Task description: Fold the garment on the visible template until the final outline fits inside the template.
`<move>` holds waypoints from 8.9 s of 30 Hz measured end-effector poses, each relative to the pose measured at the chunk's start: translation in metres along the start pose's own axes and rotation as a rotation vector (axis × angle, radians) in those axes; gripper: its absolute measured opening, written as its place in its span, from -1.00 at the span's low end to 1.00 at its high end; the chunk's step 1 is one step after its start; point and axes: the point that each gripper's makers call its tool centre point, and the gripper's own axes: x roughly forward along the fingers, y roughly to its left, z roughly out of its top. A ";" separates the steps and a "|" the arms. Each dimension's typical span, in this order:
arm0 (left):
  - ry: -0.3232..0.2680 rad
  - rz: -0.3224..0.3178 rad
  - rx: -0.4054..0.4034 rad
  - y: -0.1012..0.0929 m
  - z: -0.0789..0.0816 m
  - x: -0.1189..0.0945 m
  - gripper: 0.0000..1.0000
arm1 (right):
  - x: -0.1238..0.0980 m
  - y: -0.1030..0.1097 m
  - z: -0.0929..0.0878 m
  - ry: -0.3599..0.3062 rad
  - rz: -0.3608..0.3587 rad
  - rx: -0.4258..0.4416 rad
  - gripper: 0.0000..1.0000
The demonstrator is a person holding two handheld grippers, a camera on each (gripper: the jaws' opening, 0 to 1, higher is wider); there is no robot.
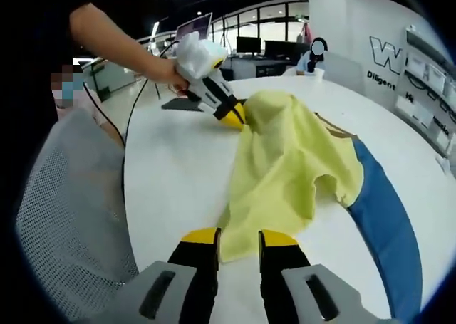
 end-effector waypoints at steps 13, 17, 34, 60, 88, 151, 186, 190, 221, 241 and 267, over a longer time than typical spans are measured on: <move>-0.001 -0.006 -0.112 -0.002 0.002 -0.018 -0.84 | 0.008 0.001 -0.017 0.059 -0.013 -0.054 -0.98; -0.003 -0.011 -0.101 -0.008 0.002 -0.027 -0.84 | 0.008 0.000 -0.021 0.070 -0.014 -0.058 -1.00; 0.007 -0.049 -0.139 -0.037 -0.016 -0.063 -0.84 | -0.019 -0.021 -0.035 0.120 -0.061 -0.103 -1.00; 0.017 -0.230 -0.237 -0.118 -0.030 -0.097 -0.84 | -0.061 -0.012 -0.046 0.164 -0.035 -0.200 -1.00; 0.036 -0.385 -0.274 -0.168 -0.034 -0.107 -0.83 | -0.075 0.018 -0.089 0.288 0.061 -0.160 -1.00; -0.028 0.125 -0.042 0.012 -0.030 -0.063 -0.34 | -0.081 -0.022 -0.033 0.071 -0.050 -0.078 -0.46; 0.101 0.156 0.117 0.048 -0.045 -0.042 -0.81 | -0.084 -0.023 -0.030 0.028 -0.071 -0.035 -0.22; 0.113 0.164 0.122 0.053 -0.049 -0.045 -0.81 | -0.083 -0.022 -0.030 0.029 -0.069 -0.035 -0.22; 0.217 0.224 0.171 0.094 -0.061 -0.054 -0.80 | -0.083 -0.029 -0.033 0.034 -0.084 -0.013 -0.20; 0.096 0.213 0.092 0.066 -0.033 -0.057 -0.51 | -0.065 -0.100 -0.017 0.015 -0.194 0.025 -0.26; 0.099 0.138 -0.023 0.047 -0.028 -0.025 -0.22 | -0.022 -0.177 -0.022 0.086 -0.328 0.115 -0.44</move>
